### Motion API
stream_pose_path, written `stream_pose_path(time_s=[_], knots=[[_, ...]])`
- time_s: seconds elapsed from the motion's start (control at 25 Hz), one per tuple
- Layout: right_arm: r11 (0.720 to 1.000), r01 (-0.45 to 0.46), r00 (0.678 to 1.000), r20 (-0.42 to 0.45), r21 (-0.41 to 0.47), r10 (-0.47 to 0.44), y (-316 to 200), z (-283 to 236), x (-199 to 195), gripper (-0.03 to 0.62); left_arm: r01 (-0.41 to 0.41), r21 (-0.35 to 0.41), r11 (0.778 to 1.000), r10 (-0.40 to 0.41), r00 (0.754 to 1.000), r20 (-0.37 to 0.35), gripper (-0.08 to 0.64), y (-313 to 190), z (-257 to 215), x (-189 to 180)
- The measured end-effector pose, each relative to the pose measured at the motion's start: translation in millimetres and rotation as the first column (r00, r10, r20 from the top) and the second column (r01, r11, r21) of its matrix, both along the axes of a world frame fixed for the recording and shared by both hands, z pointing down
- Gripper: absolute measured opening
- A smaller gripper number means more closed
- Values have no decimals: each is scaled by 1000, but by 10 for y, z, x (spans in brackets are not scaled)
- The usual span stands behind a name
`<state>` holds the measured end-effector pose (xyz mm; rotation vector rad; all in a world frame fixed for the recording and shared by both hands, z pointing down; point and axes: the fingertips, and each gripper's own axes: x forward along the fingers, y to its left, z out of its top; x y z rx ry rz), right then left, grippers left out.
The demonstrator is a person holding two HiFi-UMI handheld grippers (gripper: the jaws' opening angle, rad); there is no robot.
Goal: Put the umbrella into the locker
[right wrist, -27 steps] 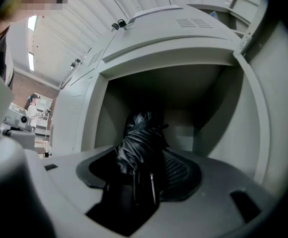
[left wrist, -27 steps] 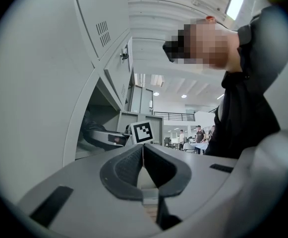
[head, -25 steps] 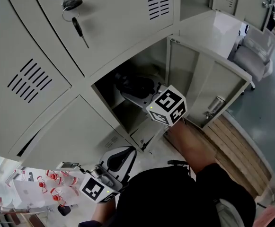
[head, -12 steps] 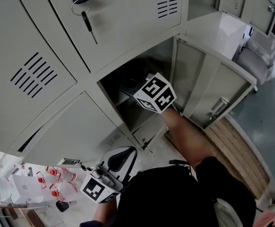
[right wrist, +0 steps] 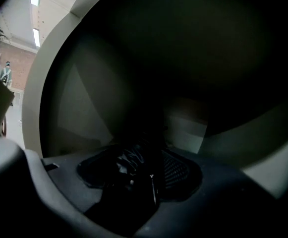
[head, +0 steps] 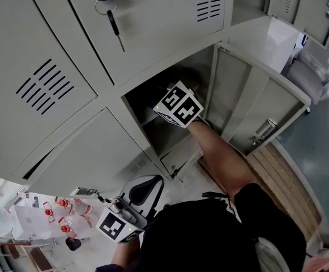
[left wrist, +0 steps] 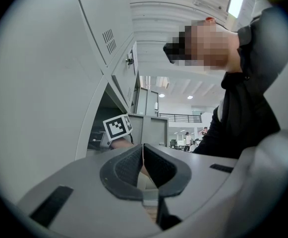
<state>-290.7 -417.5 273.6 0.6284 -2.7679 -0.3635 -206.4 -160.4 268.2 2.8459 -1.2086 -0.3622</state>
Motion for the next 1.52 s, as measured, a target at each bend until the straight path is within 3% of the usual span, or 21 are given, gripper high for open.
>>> stream_pose_path(time_s=[0.2,0.4,0.72,1.12,1.36,1.52], knots=[[1000,4,999,-51,5,-4,-39,86,-31,258,6,-22,1000,-6,1000,2,20,-7,58,-19],[999,-3,1000,-6,32,4,-52,-70,-11,227,-7,-31,999,7,1000,-6,20,1,72,22],[999,14,999,-30,37,-13,-3,-44,2,235,-32,-43,999,32,999,-3,20,-7,81,130],[997,57,981,185,47,-65,267,-621,392,224,-41,-111,993,46,998,39,20,-25,267,138],[994,42,949,307,100,-71,582,-901,835,175,-26,-70,997,29,998,56,20,-142,218,91],[994,6,951,308,113,-40,755,-849,1155,139,-29,-48,998,31,999,23,20,-205,122,136]])
